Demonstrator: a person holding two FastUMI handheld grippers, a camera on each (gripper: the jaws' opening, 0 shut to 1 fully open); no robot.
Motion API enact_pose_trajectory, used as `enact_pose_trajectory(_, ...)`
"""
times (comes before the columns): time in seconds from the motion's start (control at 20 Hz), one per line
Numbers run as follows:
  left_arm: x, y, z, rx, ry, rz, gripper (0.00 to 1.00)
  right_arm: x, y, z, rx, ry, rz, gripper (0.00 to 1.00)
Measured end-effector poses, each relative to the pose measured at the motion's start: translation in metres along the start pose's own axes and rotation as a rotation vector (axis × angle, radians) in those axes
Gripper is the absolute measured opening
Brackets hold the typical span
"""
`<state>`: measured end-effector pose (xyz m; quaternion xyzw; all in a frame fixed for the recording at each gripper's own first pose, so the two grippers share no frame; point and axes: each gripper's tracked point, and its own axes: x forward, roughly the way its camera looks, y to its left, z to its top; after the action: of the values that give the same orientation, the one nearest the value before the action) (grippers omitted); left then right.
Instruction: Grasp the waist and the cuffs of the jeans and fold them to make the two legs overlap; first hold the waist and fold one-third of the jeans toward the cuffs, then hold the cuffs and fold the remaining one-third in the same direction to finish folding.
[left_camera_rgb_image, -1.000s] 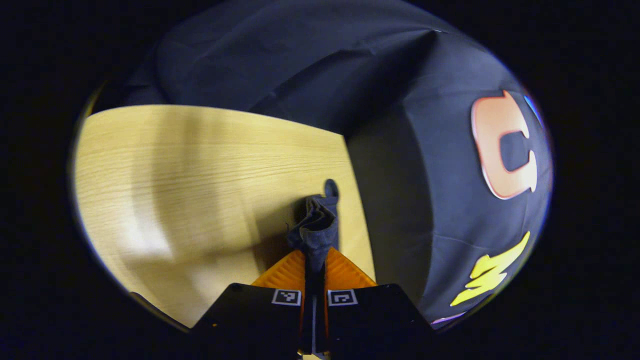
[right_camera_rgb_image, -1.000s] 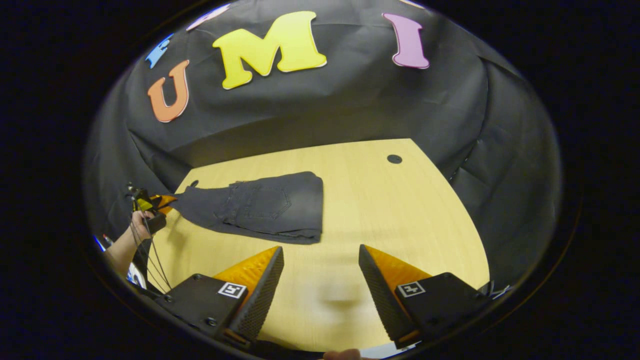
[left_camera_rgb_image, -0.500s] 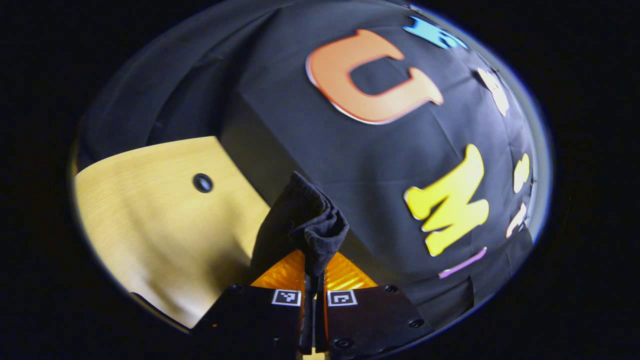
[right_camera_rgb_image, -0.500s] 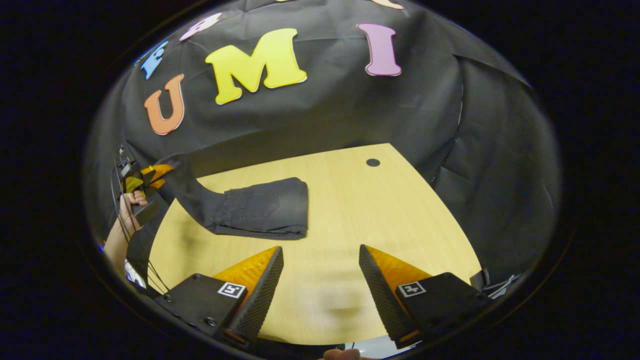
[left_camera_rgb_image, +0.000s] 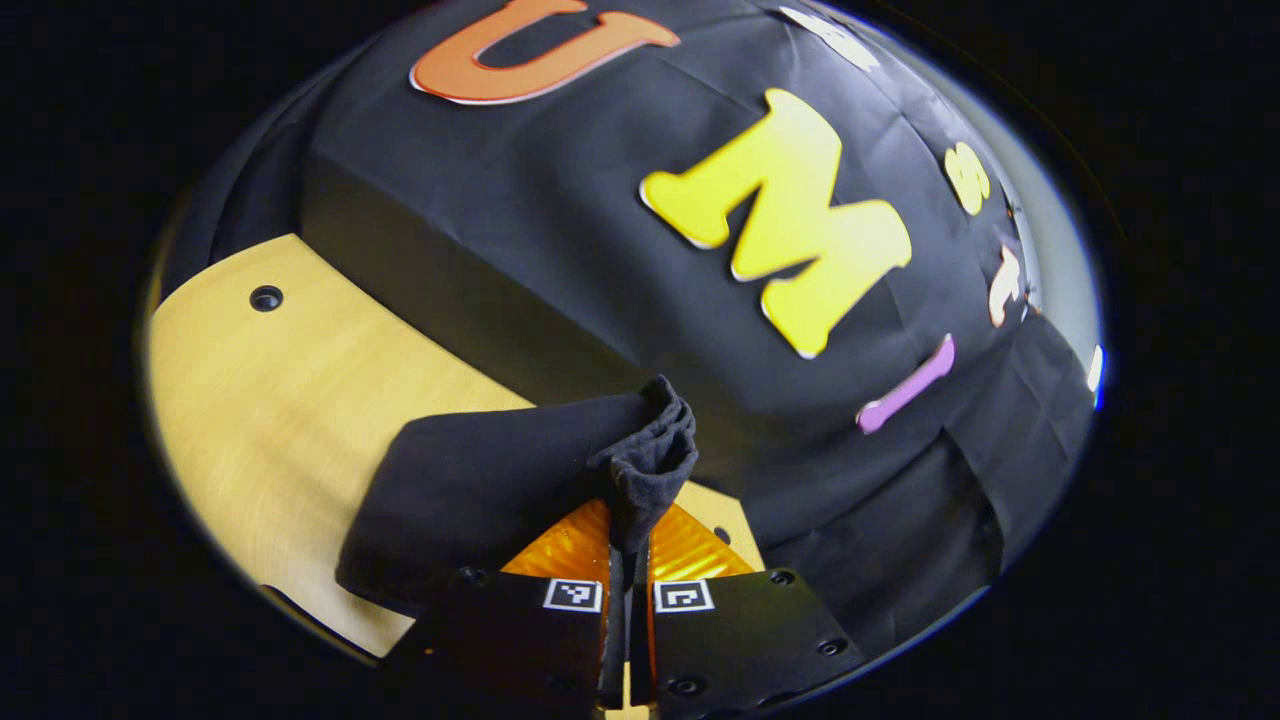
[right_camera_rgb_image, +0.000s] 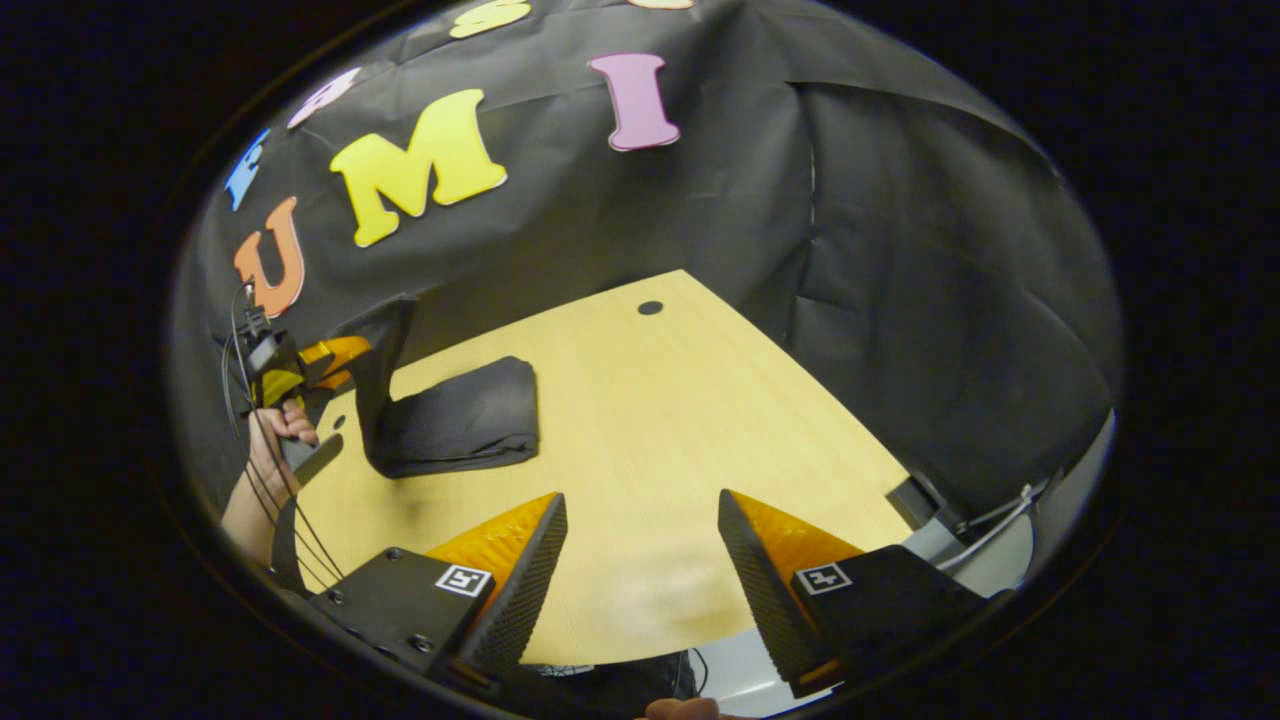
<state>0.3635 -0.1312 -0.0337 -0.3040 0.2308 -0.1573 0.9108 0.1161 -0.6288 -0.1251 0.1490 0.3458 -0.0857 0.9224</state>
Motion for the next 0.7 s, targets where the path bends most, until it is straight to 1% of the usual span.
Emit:
enact_pose_trajectory(0.15, 0.018, -0.005, -0.042, 0.052, 0.075, 0.026, 0.05, -0.006, -0.019, -0.005, 0.012, -0.001, -0.035, 0.92)
enact_pose_trajectory(0.25, 0.028, -0.001, -0.067, 0.081, 0.11, 0.057, 0.05, -0.007, -0.027, -0.006, 0.013, 0.006, -0.053, 0.92)
enact_pose_trajectory(0.3, 0.032, 0.002, -0.076, 0.092, 0.123, 0.069, 0.05, -0.008, -0.03, -0.006, 0.017, 0.009, -0.057, 0.94)
enact_pose_trajectory(0.4, 0.04, 0.002, -0.088, 0.104, 0.146, 0.09, 0.05, -0.007, -0.034, -0.008, 0.021, 0.018, -0.065, 0.94)
enact_pose_trajectory(0.65, 0.049, 0.014, -0.107, 0.064, 0.174, 0.131, 0.06, 0.001, -0.035, -0.009, 0.017, 0.046, -0.067, 0.94)
enact_pose_trajectory(0.7, 0.05, 0.017, -0.112, 0.05, 0.183, 0.136, 0.06, 0.002, -0.034, -0.008, 0.013, 0.05, -0.066, 0.92)
